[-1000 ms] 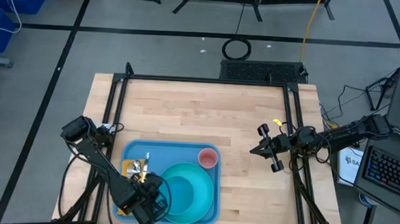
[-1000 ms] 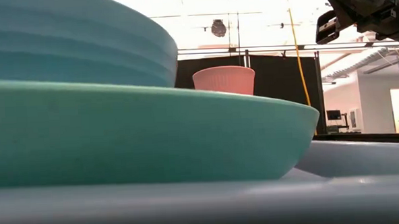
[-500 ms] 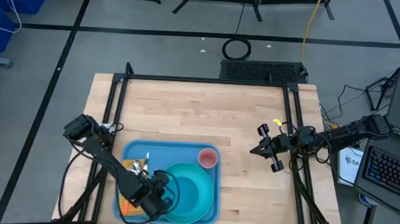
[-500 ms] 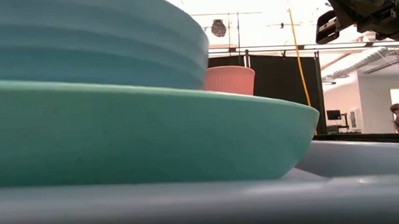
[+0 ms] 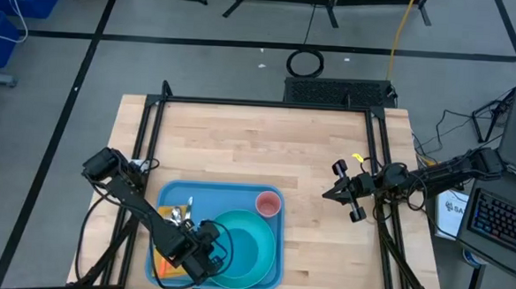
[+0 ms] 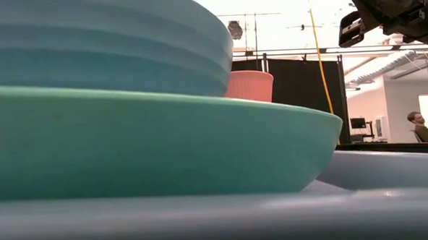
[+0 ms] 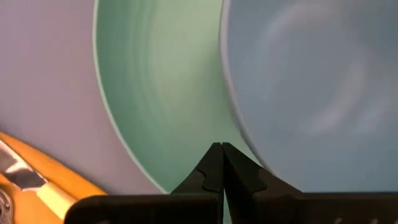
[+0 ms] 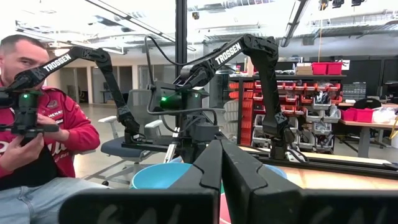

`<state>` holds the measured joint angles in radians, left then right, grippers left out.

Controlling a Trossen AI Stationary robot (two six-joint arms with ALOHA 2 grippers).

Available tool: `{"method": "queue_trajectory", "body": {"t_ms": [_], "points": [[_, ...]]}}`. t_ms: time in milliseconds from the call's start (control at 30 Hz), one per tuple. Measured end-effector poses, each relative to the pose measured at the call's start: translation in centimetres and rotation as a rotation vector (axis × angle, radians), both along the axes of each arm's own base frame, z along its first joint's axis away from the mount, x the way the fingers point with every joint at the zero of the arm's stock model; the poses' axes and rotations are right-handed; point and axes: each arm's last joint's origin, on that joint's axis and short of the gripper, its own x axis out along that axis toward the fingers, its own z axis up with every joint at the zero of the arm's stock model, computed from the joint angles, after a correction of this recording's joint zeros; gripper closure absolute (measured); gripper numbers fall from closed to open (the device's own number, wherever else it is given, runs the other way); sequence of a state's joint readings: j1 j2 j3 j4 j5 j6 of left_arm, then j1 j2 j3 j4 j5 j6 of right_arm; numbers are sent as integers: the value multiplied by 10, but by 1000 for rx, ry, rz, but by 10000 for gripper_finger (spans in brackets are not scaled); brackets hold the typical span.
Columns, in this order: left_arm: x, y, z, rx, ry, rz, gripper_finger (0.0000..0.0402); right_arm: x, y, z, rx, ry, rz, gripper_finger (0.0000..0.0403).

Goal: Set up tray
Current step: Adjust the blue bowl on the green plate in the blue tray, then adjust the green plate on the blue tray

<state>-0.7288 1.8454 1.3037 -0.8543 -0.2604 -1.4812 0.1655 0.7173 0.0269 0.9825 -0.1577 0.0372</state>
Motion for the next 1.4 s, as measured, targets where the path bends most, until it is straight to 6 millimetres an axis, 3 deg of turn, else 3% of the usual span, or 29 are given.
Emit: {"method": "queue_trajectory", "body": {"t_ms": [533, 867, 1400], "points": [[-10, -9, -1, -38, 24, 51, 401, 0, 0, 0, 0, 0, 0, 403], [-16, -7, -21, -67, 34, 36, 401, 0, 0, 0, 0, 0, 0, 403], [-18, -5, -23, -68, 56, 70, 401, 0, 0, 0, 0, 0, 0, 403]]}}
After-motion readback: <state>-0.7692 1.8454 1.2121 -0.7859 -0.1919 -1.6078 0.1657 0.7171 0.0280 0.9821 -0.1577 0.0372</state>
